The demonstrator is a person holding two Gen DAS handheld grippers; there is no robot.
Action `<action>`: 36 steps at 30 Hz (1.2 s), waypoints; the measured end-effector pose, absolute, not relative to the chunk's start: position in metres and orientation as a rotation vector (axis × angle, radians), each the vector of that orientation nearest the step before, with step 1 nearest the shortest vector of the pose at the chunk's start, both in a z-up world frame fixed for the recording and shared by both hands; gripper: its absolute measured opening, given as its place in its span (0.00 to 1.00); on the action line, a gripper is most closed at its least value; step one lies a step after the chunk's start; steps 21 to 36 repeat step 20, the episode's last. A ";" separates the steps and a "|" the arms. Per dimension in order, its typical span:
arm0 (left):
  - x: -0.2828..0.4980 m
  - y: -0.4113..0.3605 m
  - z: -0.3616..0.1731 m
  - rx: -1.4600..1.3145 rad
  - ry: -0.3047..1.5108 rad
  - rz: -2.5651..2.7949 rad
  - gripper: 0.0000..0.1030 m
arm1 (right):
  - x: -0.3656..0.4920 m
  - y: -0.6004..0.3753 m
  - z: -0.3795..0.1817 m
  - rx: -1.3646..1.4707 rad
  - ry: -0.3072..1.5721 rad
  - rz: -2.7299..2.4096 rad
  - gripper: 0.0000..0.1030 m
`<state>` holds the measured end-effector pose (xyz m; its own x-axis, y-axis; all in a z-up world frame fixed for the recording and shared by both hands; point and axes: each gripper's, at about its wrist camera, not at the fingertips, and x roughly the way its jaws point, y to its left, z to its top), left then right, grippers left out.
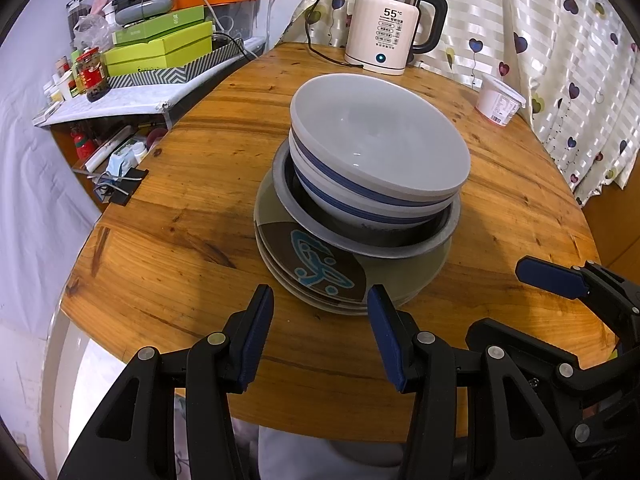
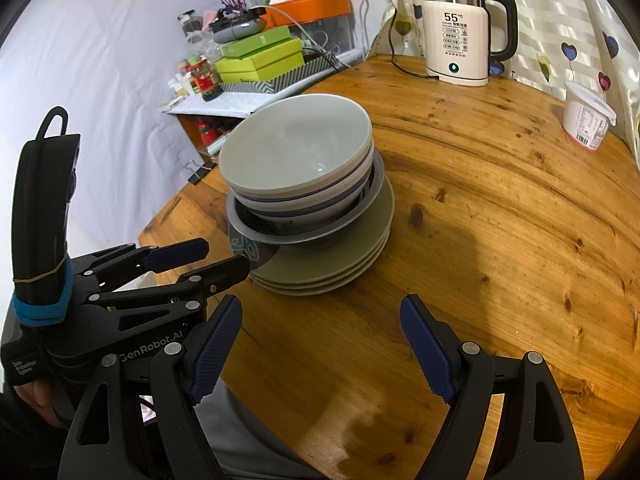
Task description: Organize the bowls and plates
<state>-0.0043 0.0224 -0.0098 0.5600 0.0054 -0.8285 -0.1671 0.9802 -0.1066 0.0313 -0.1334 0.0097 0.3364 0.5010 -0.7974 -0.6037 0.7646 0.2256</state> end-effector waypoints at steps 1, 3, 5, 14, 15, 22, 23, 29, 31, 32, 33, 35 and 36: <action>-0.004 0.023 -0.010 -0.181 0.973 0.102 0.49 | 0.031 -0.133 0.010 -0.118 0.994 0.722 0.80; -0.004 0.022 -0.010 -0.181 0.973 0.102 0.49 | 0.031 -0.133 0.010 -0.117 0.994 0.722 0.80; -0.004 0.023 -0.010 -0.180 0.974 0.101 0.49 | 0.031 -0.133 0.010 -0.118 0.994 0.722 0.80; -0.004 0.021 -0.011 -0.181 0.976 0.101 0.49 | 0.031 -0.132 0.009 -0.117 0.995 0.724 0.80; -0.004 0.021 -0.011 -0.181 0.974 0.101 0.49 | 0.031 -0.133 0.009 -0.117 0.995 0.723 0.80; -0.003 0.021 -0.012 -0.181 0.974 0.100 0.49 | 0.030 -0.132 0.009 -0.117 0.993 0.723 0.80; -0.003 0.021 -0.012 -0.181 0.974 0.100 0.49 | 0.030 -0.132 0.009 -0.117 0.993 0.723 0.80; -0.003 0.021 -0.012 -0.181 0.974 0.100 0.49 | 0.030 -0.132 0.009 -0.117 0.993 0.723 0.80; -0.003 0.021 -0.012 -0.181 0.974 0.100 0.49 | 0.030 -0.132 0.009 -0.117 0.993 0.723 0.80; -0.003 0.021 -0.012 -0.181 0.974 0.100 0.49 | 0.030 -0.132 0.009 -0.117 0.993 0.723 0.80; -0.003 0.021 -0.012 -0.181 0.974 0.100 0.49 | 0.030 -0.132 0.009 -0.117 0.993 0.723 0.80; -0.003 0.021 -0.012 -0.181 0.974 0.100 0.49 | 0.030 -0.132 0.009 -0.117 0.993 0.723 0.80; -0.003 0.021 -0.012 -0.181 0.974 0.100 0.49 | 0.030 -0.132 0.009 -0.117 0.993 0.723 0.80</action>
